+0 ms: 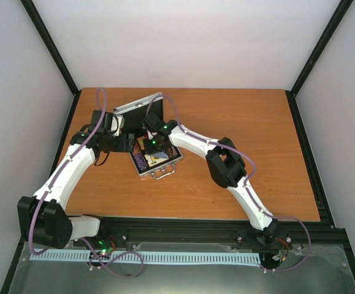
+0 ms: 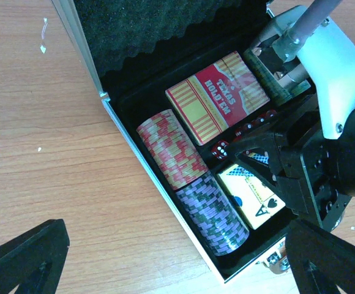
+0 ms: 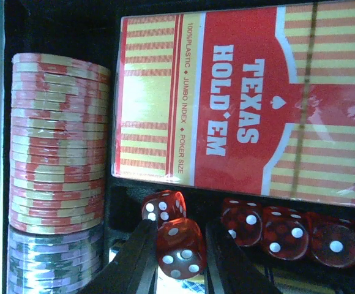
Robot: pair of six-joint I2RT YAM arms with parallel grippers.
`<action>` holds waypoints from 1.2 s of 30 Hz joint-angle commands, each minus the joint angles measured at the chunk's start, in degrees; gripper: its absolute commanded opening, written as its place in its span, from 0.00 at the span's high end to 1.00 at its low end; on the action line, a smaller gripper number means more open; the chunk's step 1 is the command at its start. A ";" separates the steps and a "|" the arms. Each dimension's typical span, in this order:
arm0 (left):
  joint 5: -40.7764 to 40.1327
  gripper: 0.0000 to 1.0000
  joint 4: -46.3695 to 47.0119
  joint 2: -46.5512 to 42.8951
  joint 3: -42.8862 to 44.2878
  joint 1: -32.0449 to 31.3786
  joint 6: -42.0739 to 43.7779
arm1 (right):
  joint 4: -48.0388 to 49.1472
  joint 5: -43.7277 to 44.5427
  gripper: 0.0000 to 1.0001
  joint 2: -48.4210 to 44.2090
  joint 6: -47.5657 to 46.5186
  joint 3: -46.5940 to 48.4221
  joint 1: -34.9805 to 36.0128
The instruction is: Pack up texas hold em set
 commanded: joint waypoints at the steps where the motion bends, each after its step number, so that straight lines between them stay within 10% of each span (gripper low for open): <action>1: -0.47 0.00 0.68 0.02 0.32 0.37 0.18 | -1.44 0.99 0.95 0.93 0.15 0.21 0.18; 17: -0.75 0.00 0.68 0.13 0.10 0.38 0.01 | -2.13 3.49 0.65 -1.51 -0.90 2.25 0.18; 36: -0.73 0.00 1.52 0.73 -0.39 0.37 -0.65 | -2.80 -1.65 0.65 -5.38 -1.98 3.64 0.16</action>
